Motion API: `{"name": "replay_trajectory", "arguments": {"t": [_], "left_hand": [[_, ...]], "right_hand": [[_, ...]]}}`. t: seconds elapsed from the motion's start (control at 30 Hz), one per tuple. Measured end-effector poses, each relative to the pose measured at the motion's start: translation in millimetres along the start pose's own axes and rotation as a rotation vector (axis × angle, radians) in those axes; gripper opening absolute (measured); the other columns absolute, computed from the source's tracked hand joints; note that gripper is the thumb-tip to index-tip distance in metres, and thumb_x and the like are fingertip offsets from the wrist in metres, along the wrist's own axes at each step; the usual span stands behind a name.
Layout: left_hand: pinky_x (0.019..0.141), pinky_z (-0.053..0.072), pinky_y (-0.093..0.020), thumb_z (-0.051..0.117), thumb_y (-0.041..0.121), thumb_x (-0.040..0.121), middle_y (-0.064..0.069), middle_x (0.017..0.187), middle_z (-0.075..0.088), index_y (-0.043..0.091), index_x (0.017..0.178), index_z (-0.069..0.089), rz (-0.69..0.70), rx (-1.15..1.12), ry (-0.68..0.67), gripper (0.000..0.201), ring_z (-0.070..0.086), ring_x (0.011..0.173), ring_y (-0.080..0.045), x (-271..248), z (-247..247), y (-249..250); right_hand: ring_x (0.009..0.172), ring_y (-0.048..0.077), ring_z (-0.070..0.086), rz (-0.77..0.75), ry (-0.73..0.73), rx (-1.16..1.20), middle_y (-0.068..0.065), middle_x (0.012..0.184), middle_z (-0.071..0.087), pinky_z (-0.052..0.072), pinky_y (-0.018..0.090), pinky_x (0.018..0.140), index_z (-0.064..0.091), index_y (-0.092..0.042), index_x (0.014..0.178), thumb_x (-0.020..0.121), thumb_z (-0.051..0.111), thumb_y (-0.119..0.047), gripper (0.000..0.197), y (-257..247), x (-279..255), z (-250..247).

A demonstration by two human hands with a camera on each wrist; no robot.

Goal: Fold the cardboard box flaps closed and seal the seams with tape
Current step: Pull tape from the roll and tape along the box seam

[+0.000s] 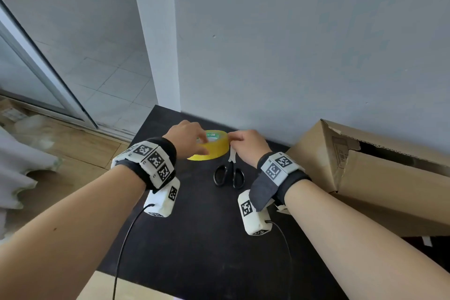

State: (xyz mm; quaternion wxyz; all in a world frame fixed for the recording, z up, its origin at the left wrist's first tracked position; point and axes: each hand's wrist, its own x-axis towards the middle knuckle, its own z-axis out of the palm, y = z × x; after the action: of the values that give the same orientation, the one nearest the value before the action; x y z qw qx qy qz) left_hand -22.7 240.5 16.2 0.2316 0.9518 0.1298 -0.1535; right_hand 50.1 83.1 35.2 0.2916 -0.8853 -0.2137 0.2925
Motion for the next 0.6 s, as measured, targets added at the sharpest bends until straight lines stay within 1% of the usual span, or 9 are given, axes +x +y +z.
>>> {"name": "replay_trajectory", "arguments": {"t": [0.03,0.1,0.17,0.27,0.4,0.43,0.53,0.6], "left_hand": [[0.092,0.040,-0.031,0.064,0.035,0.085,-0.002,0.118,0.057,0.016,0.112,0.066,-0.009,-0.094,0.000,0.033,0.051,0.112,-0.021,0.1,-6.3,5.2],[0.083,0.046,-0.029,0.064,0.034,0.085,-0.003,0.109,0.063,0.013,0.108,0.067,-0.006,-0.215,0.011,0.031,0.060,0.098,-0.020,-1.2,-16.7,13.2],[0.078,0.043,-0.027,0.063,0.034,0.086,-0.002,0.105,0.064,0.012,0.106,0.067,0.003,-0.259,0.048,0.030,0.058,0.092,-0.017,-4.9,-25.3,19.5],[0.079,0.038,-0.024,0.063,0.031,0.087,-0.002,0.104,0.060,0.009,0.109,0.066,-0.002,-0.297,0.131,0.030,0.053,0.094,-0.015,-12.3,-39.9,31.4],[0.081,0.037,-0.025,0.062,0.033,0.088,-0.005,0.114,0.062,0.010,0.109,0.066,0.009,-0.299,0.197,0.031,0.052,0.094,-0.015,-24.9,-61.5,51.5],[0.081,0.037,-0.025,0.062,0.033,0.088,-0.005,0.115,0.062,0.010,0.109,0.066,0.012,-0.292,0.208,0.032,0.051,0.094,-0.015,-28.4,-66.3,56.8],[0.080,0.036,-0.025,0.061,0.033,0.089,-0.006,0.115,0.062,0.009,0.110,0.066,0.026,-0.270,0.244,0.032,0.050,0.094,-0.015,-37.6,-78.5,73.1],[0.078,0.035,-0.025,0.061,0.032,0.089,-0.007,0.113,0.062,0.008,0.110,0.066,0.032,-0.263,0.266,0.032,0.050,0.093,-0.015,-42.6,-84.6,83.5]], "right_hand": [[0.106,0.025,0.064,-0.007,0.012,0.001,0.009,0.116,0.069,0.041,0.019,0.081,0.068,-0.018,0.117,0.089,0.043,-0.004,0.039,-3.8,-1.9,-3.0],[0.116,0.023,0.058,-0.023,0.061,-0.007,0.006,0.123,0.066,0.039,0.020,0.089,0.065,-0.018,0.121,0.090,0.043,-0.004,0.041,-10.7,-6.1,-10.6],[0.123,0.021,0.053,-0.044,0.117,-0.013,0.003,0.129,0.062,0.036,0.018,0.093,0.064,-0.018,0.123,0.090,0.043,-0.004,0.042,-16.9,-11.8,-20.6],[0.127,0.021,0.051,-0.088,0.173,-0.005,0.004,0.133,0.059,0.036,0.019,0.096,0.063,-0.016,0.125,0.089,0.042,-0.003,0.044,-25.2,-21.4,-34.9],[0.119,0.025,0.055,-0.146,0.235,-0.024,0.007,0.127,0.064,0.039,0.020,0.088,0.063,-0.016,0.126,0.088,0.039,-0.001,0.047,-34.9,-37.2,-50.5],[0.119,0.026,0.056,-0.157,0.254,-0.027,0.006,0.126,0.064,0.039,0.020,0.088,0.063,-0.016,0.125,0.087,0.039,0.000,0.047,-36.8,-41.3,-54.3],[0.124,0.024,0.052,-0.178,0.289,-0.031,0.005,0.132,0.061,0.040,0.022,0.098,0.064,-0.015,0.125,0.088,0.039,0.000,0.047,-41.8,-54.6,-65.7],[0.125,0.023,0.052,-0.195,0.312,-0.034,0.005,0.132,0.060,0.040,0.024,0.101,0.064,-0.015,0.125,0.088,0.039,0.000,0.047,-43.7,-63.9,-72.9]]}}
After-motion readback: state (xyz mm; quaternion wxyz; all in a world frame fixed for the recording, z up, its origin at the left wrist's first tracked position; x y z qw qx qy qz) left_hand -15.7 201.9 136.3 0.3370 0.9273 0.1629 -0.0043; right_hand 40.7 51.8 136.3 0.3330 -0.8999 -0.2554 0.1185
